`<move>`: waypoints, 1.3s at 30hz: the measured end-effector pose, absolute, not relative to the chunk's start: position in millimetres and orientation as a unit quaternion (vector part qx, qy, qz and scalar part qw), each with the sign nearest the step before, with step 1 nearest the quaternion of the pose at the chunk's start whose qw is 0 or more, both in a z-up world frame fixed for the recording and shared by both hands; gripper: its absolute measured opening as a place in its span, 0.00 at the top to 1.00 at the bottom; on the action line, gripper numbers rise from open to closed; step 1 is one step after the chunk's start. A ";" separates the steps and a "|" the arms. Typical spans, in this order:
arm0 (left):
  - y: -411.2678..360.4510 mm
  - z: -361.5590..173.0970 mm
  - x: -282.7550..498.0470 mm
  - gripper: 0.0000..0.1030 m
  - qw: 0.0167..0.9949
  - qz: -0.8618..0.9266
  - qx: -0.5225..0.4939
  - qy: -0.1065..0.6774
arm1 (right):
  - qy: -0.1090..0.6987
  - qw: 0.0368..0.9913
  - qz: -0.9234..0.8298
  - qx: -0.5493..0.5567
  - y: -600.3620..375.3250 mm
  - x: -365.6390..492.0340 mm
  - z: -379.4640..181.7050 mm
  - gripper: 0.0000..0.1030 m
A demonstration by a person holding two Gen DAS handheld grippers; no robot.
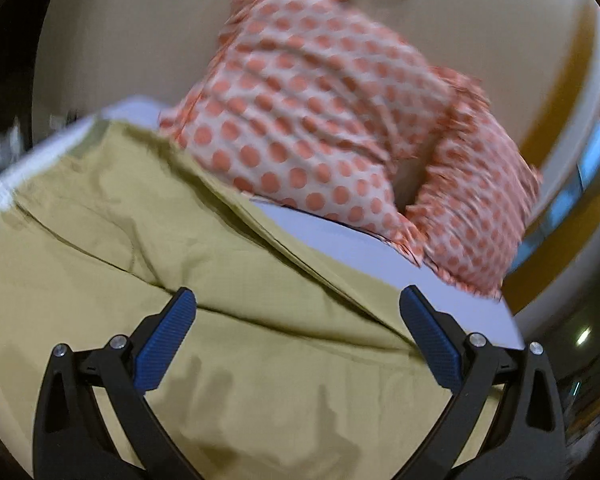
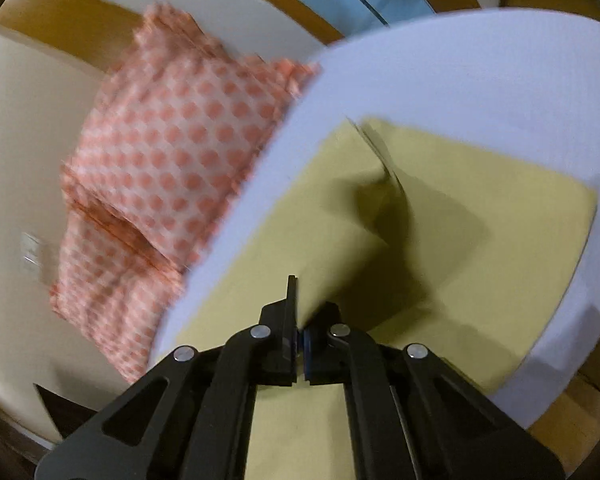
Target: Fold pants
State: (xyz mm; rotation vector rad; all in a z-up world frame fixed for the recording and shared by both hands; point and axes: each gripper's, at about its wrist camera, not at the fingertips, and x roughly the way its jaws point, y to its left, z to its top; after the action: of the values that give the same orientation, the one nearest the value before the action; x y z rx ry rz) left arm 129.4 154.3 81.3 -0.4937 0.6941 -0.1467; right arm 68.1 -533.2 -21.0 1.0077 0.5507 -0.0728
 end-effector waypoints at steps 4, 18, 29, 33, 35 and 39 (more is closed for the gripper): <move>168.9 69.8 183.6 0.12 0.886 -0.045 -0.263 0.380 | 0.231 0.848 -0.011 0.478 -539.0 67.2 -5.2 0.99; 209.8 43.8 236.1 0.95 0.858 -0.007 -0.307 0.412 | 0.199 0.859 0.006 0.472 -548.7 76.7 17.6 0.99; 200.8 45.8 -6.1 0.94 0.885 -0.018 -0.268 0.380 | 0.217 0.865 -0.047 0.450 -567.0 17.5 -4.3 0.98; 193.3 18.5 -29.5 0.94 0.883 -0.009 -0.255 0.393 | 0.240 0.862 -0.071 0.441 -571.0 5.8 -23.4 0.98; 192.4 9.0 -35.4 0.93 0.880 -0.014 -0.260 0.397 | 0.251 0.866 -0.082 0.426 -570.9 -1.5 -24.7 0.98; 193.6 3.6 -57.4 0.84 0.891 -0.007 -0.247 0.381 | 0.237 0.873 -0.135 0.404 -578.9 -25.0 -18.5 0.51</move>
State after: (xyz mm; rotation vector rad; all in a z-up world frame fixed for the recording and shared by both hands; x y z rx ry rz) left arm -57.4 193.6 3.6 -0.5138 0.7911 -0.0154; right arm -25.0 -578.9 -18.5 0.8429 0.4943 -0.2821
